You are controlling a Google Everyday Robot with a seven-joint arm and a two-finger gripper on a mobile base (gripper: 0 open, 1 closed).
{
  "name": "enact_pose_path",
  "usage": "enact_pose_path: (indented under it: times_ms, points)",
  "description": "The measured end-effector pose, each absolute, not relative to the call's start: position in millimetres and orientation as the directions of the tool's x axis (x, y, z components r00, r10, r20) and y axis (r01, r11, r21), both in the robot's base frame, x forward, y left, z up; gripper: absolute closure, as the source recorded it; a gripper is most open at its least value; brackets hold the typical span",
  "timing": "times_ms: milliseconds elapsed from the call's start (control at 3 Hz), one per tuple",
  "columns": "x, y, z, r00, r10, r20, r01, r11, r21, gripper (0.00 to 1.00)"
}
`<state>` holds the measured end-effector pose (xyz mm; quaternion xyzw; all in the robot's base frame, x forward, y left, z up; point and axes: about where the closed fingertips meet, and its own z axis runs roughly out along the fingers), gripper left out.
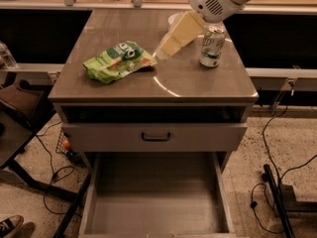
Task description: Place green rice chip bag into middle drawer
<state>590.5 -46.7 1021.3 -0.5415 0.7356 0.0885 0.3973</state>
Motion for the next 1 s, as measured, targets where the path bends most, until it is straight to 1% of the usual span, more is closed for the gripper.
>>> enact_pose_path:
  times_ms: [333,667,1000]
  points:
    - [605.5,-15.4,1021.2,-0.011,-0.763,-0.646,-0.891,0.301,-0.341,0.0]
    - [640.1,59.0,1009.9,0.151,-0.803,-0.577,-0.909,0.117,-0.401,0.0]
    - [656.5,95.2,998.6,0.216,-0.807,-0.55,-0.909,0.04,-0.415,0.0]
